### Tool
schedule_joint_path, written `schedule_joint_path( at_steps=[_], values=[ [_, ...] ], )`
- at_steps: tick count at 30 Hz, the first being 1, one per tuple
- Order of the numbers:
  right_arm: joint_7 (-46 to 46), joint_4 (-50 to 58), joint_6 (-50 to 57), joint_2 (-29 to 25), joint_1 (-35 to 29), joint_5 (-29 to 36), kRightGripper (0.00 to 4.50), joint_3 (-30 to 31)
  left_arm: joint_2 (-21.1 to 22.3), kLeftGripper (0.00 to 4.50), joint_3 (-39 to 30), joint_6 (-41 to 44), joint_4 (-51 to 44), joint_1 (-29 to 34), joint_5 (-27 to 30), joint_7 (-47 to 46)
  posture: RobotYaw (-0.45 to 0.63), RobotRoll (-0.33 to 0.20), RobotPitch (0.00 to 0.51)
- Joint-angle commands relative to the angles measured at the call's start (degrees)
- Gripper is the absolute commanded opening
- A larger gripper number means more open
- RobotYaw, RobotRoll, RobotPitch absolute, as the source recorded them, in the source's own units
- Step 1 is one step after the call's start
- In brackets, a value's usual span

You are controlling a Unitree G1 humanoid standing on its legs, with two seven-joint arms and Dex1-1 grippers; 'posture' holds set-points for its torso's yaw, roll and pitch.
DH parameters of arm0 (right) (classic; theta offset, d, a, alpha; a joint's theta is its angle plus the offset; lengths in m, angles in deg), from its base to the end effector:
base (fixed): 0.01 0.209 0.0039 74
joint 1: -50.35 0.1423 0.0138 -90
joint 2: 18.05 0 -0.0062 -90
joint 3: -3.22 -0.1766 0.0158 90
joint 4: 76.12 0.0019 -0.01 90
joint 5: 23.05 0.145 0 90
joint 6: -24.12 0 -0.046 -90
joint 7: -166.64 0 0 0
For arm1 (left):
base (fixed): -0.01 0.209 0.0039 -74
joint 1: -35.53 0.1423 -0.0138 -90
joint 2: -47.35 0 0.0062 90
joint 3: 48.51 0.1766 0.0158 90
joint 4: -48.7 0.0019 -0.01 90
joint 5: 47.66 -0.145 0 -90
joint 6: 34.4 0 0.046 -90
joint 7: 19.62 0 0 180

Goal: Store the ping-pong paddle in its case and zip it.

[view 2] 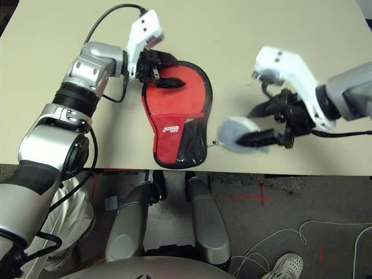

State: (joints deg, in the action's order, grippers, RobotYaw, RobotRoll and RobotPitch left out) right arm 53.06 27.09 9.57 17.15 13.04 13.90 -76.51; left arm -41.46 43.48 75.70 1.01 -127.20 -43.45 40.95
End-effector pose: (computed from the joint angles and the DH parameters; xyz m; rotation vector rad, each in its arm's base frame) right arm 0.2362 -0.2439 0.3189 -0.3831 0.6741 0.9192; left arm 0.3656 0.1365 0.2811 0.3217 -0.0248 -1.0989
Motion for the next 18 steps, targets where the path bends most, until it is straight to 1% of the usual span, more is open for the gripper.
schedule_joint_path(
  at_steps=[1, 2, 6, 9, 11, 13, 15, 18],
  values=[
    [-5.17, -7.43, 0.45, 3.56, 2.13, -2.37, 4.49, -3.28, 0.70, 4.50, -5.78, 0.31, -5.64, 2.72, 3.46, -8.26, -0.14, 0.000, 0.368],
    [-6.52, -9.52, -0.25, 4.49, 2.64, -3.42, 4.49, -3.64, 0.71, 4.50, -6.79, -0.26, -6.42, 3.16, 3.80, -10.13, -0.13, 0.000, 0.364],
    [-20.01, -21.33, -5.61, 12.24, 4.46, -9.51, 4.49, -11.43, 2.20, 4.50, -10.96, -2.06, -9.14, 5.85, 4.56, -18.51, -0.11, 0.000, 0.349],
    [-29.40, -26.02, -13.91, 16.96, 1.00, -12.88, 4.49, -19.22, 3.72, 4.50, -14.07, -3.80, -11.79, 11.21, 4.20, -25.26, -0.12, 0.000, 0.341],
    [-32.64, -27.29, -18.78, 19.03, -1.16, -14.16, 4.49, -22.50, 3.98, 4.50, -14.74, -4.52, -13.58, 14.18, 4.22, -27.90, -0.11, 0.000, 0.335],
    [-36.42, -28.40, -25.89, 21.54, -4.13, -15.58, 4.49, -26.11, 3.59, 4.50, -15.33, -5.78, -15.45, 18.23, 4.37, -30.24, -0.11, 0.000, 0.328],
    [-39.50, -29.29, -31.11, 23.57, -6.29, -16.65, 4.49, -28.78, 3.60, 4.50, -15.73, -7.79, -16.27, 21.03, 4.07, -32.53, -0.11, 0.000, 0.322],
    [-42.72, -30.25, -37.76, 25.54, -7.86, -17.99, 4.49, -30.83, 3.80, 4.50, -16.89, -10.31, -16.63, 23.10, 4.13, -36.39, -0.10, 0.000, 0.317]
  ],
)
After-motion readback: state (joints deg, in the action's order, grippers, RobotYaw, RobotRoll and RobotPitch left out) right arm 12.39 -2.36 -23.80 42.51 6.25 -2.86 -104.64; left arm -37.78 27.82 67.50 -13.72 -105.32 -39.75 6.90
